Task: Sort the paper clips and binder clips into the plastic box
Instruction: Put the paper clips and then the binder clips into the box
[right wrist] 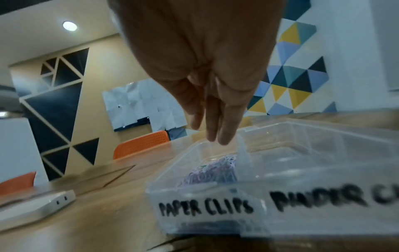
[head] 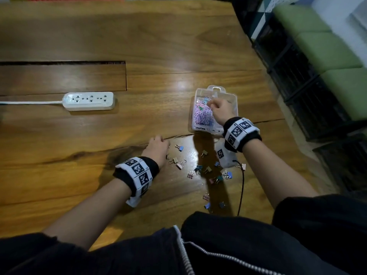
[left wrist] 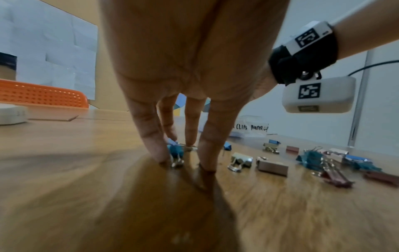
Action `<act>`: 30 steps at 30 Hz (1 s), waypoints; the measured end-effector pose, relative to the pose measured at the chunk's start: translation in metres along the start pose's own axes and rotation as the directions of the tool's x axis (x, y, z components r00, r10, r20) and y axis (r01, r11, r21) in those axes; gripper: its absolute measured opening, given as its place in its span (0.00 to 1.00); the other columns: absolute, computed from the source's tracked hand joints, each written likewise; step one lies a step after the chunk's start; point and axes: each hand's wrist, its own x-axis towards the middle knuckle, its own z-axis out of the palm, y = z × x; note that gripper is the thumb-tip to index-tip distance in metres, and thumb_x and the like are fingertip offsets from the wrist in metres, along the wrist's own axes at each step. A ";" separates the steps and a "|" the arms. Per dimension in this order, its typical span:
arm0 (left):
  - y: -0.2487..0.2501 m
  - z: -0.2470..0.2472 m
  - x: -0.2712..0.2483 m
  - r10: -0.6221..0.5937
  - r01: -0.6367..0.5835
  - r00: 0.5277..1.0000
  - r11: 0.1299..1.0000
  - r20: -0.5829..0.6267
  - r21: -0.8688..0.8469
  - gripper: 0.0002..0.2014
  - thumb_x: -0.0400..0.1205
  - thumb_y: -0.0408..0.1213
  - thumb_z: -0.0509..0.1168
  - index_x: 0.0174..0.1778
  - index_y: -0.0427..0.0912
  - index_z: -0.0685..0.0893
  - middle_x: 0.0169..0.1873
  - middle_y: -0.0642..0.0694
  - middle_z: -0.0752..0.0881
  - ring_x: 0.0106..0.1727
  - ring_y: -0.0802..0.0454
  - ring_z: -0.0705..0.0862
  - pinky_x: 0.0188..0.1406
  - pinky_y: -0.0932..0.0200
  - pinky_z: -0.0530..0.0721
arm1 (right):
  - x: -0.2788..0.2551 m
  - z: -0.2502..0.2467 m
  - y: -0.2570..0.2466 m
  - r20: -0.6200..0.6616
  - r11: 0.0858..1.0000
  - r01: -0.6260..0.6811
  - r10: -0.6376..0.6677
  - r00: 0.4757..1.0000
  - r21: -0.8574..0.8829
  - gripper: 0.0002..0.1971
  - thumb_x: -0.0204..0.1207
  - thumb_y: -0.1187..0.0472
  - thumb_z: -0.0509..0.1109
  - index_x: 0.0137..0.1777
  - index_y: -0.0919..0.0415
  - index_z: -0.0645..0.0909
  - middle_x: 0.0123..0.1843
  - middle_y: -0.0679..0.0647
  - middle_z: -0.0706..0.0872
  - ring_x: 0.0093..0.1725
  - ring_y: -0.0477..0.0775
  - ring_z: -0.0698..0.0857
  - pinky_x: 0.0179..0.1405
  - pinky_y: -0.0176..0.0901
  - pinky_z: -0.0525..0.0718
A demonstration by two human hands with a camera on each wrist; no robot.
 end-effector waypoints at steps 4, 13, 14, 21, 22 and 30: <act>0.003 0.002 0.000 -0.021 0.020 1.000 0.990 -0.001 -0.139 0.17 0.79 0.22 0.59 0.63 0.37 0.77 0.63 0.37 0.73 0.62 0.40 0.76 0.62 0.51 0.78 | -0.032 -0.013 0.025 -0.109 0.945 -0.060 0.100 0.989 0.322 0.12 0.79 0.72 0.54 0.47 0.61 0.80 0.57 0.58 0.83 0.55 0.51 0.79 0.61 0.48 0.78; 0.023 0.009 -0.002 -0.139 0.161 0.986 0.935 0.090 -0.316 0.31 0.77 0.27 0.65 0.76 0.41 0.64 0.72 0.35 0.64 0.71 0.37 0.71 0.69 0.49 0.74 | -0.102 -0.010 0.106 -0.002 0.901 -0.403 0.408 0.913 -0.163 0.22 0.76 0.64 0.66 0.70 0.54 0.71 0.71 0.62 0.68 0.71 0.62 0.64 0.70 0.58 0.68; 0.028 0.009 -0.001 -0.133 0.158 0.986 0.938 0.100 -0.309 0.31 0.77 0.28 0.66 0.76 0.41 0.64 0.72 0.35 0.64 0.72 0.36 0.70 0.70 0.48 0.73 | -0.106 -0.006 0.106 0.003 0.908 -0.394 0.398 0.917 -0.143 0.23 0.75 0.63 0.66 0.71 0.54 0.71 0.72 0.61 0.66 0.72 0.62 0.62 0.71 0.58 0.67; 0.060 0.022 -0.011 0.055 0.012 0.981 0.941 0.186 -0.338 0.30 0.75 0.21 0.64 0.74 0.42 0.68 0.68 0.39 0.66 0.66 0.42 0.74 0.60 0.62 0.75 | -0.115 0.009 0.104 0.124 0.972 -0.210 0.197 0.973 0.105 0.19 0.76 0.75 0.60 0.64 0.58 0.78 0.69 0.59 0.71 0.66 0.56 0.73 0.65 0.42 0.76; 0.060 0.021 -0.013 0.064 0.007 0.979 0.940 0.196 -0.342 0.31 0.75 0.22 0.65 0.74 0.42 0.67 0.68 0.39 0.66 0.66 0.43 0.74 0.59 0.62 0.75 | -0.114 0.004 0.104 0.100 0.963 -0.215 0.200 0.975 0.165 0.21 0.76 0.76 0.58 0.65 0.59 0.77 0.70 0.59 0.71 0.67 0.56 0.74 0.61 0.38 0.77; 0.078 0.009 -0.005 -0.049 0.097 0.983 0.957 0.179 -0.274 0.44 0.66 0.31 0.77 0.77 0.44 0.62 0.70 0.39 0.64 0.72 0.40 0.65 0.71 0.47 0.72 | -0.089 0.003 0.096 0.162 0.952 -0.062 0.114 0.980 -0.298 0.24 0.81 0.60 0.57 0.77 0.52 0.62 0.79 0.49 0.62 0.73 0.60 0.62 0.72 0.57 0.66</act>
